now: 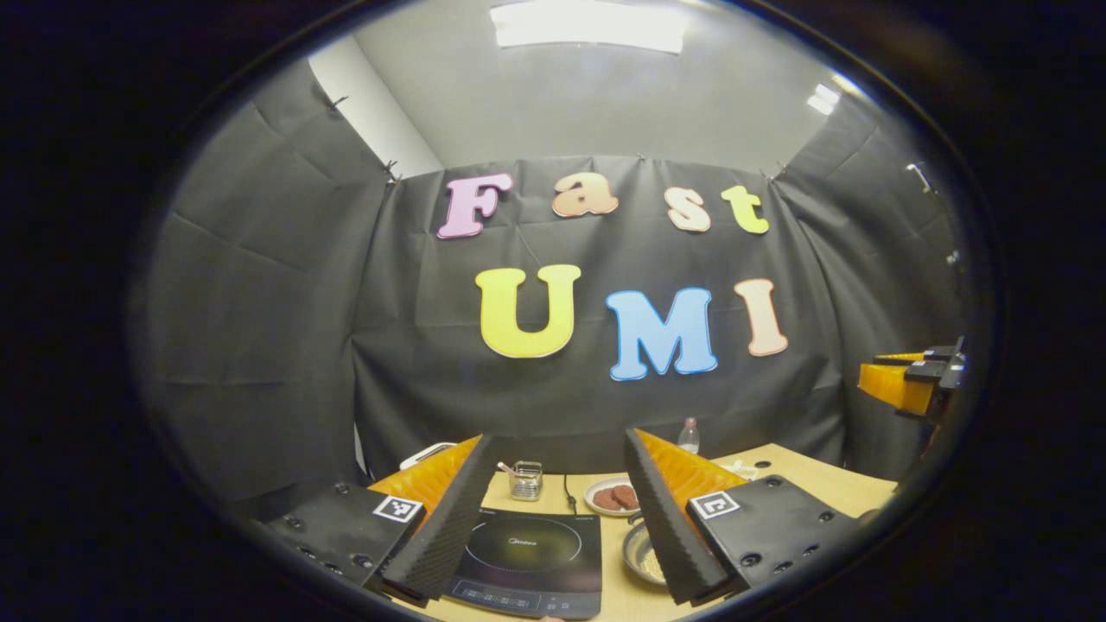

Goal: First push the handle of the pot to place it horizontally, then grasp the pot with both hands and set it on the induction cooktop.

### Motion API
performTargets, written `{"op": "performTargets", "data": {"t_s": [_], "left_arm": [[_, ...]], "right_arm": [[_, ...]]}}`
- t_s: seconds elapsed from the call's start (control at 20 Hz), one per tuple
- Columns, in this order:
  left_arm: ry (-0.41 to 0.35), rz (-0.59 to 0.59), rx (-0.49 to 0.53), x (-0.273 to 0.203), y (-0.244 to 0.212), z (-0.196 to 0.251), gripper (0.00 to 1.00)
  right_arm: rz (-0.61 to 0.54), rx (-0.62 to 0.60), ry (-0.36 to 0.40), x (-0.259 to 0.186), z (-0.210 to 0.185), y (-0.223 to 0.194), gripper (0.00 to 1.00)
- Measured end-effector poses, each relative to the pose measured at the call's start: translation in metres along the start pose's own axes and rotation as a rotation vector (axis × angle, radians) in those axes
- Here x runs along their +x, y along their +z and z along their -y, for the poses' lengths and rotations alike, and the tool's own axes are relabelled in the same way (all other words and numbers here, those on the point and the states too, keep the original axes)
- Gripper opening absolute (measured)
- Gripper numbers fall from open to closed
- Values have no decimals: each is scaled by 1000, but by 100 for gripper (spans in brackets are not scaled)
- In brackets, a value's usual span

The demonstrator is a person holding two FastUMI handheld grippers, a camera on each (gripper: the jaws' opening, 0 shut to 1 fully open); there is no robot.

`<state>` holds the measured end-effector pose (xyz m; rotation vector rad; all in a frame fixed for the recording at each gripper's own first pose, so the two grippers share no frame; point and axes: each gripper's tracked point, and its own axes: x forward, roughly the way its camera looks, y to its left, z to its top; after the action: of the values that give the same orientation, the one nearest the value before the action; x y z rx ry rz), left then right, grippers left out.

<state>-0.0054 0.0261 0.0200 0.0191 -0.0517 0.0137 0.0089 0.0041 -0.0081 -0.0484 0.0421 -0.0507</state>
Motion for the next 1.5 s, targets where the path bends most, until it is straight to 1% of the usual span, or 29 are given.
{"op": "performTargets", "data": {"t_s": [0.05,0.1,0.15,0.2,0.3,0.35,0.4,0.5,0.6,0.7,0.75,0.9,1.0,1.05,1.1,1.15,1.2,1.25,1.3,1.4,1.45,1.5], "left_arm": [[1,1,0,0,0,-2,99],[2,1,-1,0,-1,-6,99],[5,3,-3,0,-2,-10,99],[9,4,-5,1,-1,-14,99],[13,6,-11,4,-1,-23,99],[15,7,-13,5,-4,-29,94],[16,10,-14,6,-3,-34,99],[19,13,-16,10,-5,-46,99],[20,8,-22,15,-8,-59,99],[22,6,-25,18,-13,-73,97],[27,6,-26,18,-15,-81,99],[62,-15,-24,18,-25,-103,94],[81,-32,-29,19,-32,-109,94],[87,-42,-30,22,-34,-110,94],[91,-49,-32,22,-36,-108,99],[95,-50,-33,23,-36,-106,99],[99,-51,-33,25,-34,-103,97],[104,-51,-29,25,-34,-99,97],[107,-48,-24,26,-33,-95,99],[110,-48,-19,30,-32,-82,97],[112,-53,-19,32,-34,-76,99],[114,-59,-18,32,-38,-71,99]], "right_arm": [[-2,4,19,0,-7,0,21],[-3,4,14,-3,-10,0,19],[0,12,41,-4,-16,1,0],[2,16,55,0,-23,2,8],[-14,7,92,-1,-37,-2,7],[-25,-3,103,-1,-43,-6,7],[-34,-8,119,0,-52,-9,8],[-63,-14,160,2,-73,-19,8],[-105,-23,200,3,-92,-35,7],[-145,-35,245,3,-112,-52,7],[-167,-45,262,4,-120,-61,7],[-245,-69,338,1,-143,-91,7],[-286,-90,398,-2,-155,-109,7],[-306,-97,426,-5,-159,-119,7],[-331,-103,454,-7,-163,-128,7],[-354,-110,480,-10,-165,-140,7],[-375,-116,506,-13,-166,-148,7],[-398,-125,532,-13,-167,-160,7],[-422,-134,554,-15,-165,-169,7],[-471,-136,603,-22,-164,-188,7],[-494,-139,628,-25,-164,-198,7],[-515,-150,650,-29,-162,-206,7]]}}
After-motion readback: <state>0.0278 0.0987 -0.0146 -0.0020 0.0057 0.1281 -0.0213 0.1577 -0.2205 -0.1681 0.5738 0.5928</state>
